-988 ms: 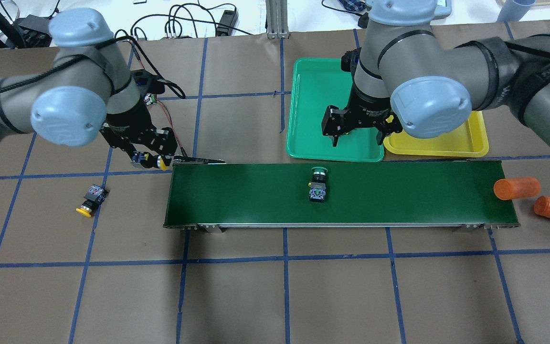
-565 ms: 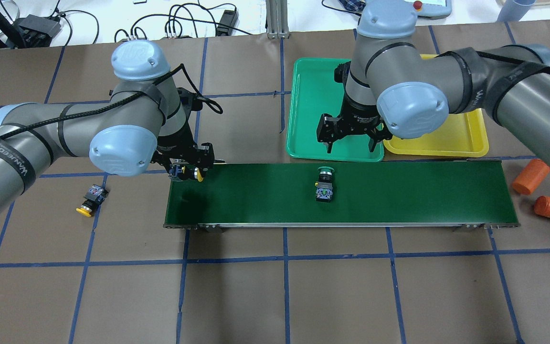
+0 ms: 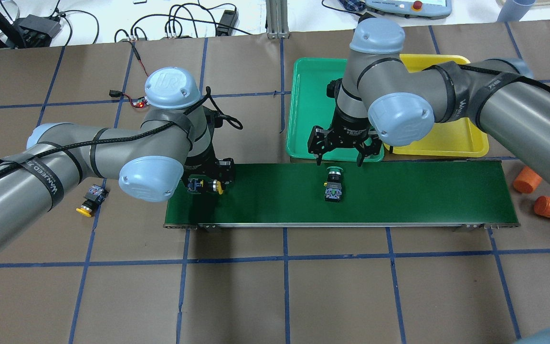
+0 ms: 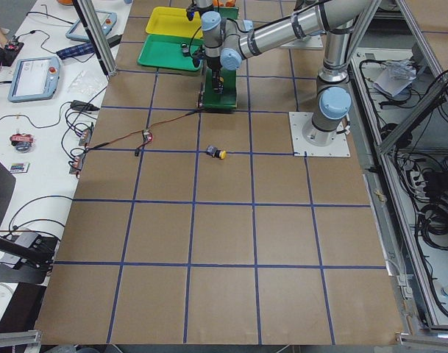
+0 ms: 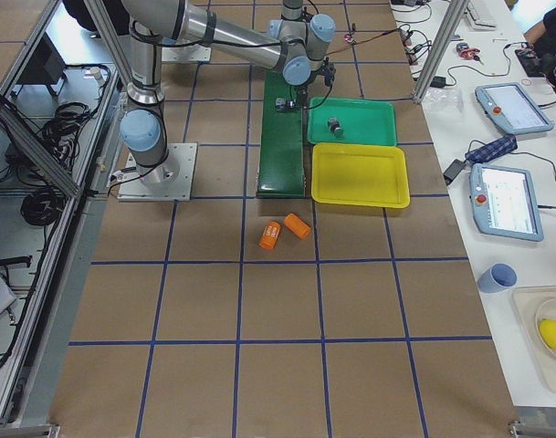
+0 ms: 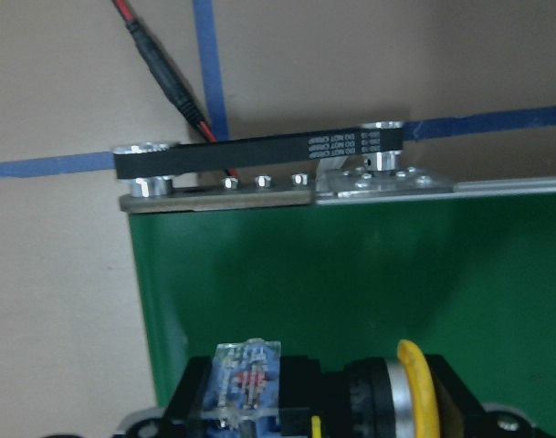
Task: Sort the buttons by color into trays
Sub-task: 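Place yellow button on conveyor with left gripper while right lifts green button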
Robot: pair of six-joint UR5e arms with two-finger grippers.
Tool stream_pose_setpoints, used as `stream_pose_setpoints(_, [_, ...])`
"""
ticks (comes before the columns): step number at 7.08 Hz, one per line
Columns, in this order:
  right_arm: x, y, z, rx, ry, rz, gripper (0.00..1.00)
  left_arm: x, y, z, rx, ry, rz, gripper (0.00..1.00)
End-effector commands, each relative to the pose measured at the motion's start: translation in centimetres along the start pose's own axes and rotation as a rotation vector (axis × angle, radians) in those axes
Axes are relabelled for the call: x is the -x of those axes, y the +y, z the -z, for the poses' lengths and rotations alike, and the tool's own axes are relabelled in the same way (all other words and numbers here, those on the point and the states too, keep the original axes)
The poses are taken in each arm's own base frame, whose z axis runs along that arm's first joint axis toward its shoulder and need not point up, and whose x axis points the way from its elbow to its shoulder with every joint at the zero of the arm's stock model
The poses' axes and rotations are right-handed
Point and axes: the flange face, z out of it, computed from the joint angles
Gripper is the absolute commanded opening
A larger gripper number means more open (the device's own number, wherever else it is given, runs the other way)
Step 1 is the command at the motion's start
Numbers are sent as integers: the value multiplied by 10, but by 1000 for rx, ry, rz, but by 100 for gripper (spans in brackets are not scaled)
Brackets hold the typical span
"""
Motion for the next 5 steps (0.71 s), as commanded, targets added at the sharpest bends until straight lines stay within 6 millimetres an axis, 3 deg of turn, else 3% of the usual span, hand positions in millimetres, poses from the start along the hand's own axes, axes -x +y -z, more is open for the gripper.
stream_pose_setpoints(1, [-4,6,-21,40,9,-65,100,0,0,23,-65,7,-3,100])
stream_pose_setpoints(2, [-6,7,-23,46,18,-81,78,14,-2,47,-92,7,-12,100])
stream_pose_setpoints(3, [-6,7,-22,49,18,-86,17,62,-9,56,-53,9,-17,100])
stream_pose_setpoints(4, [-12,6,-23,58,21,-96,0,122,-16,53,-46,11,-19,100])
stream_pose_setpoints(5, [-11,7,-18,50,21,-95,0,178,-19,49,-38,13,-47,100])
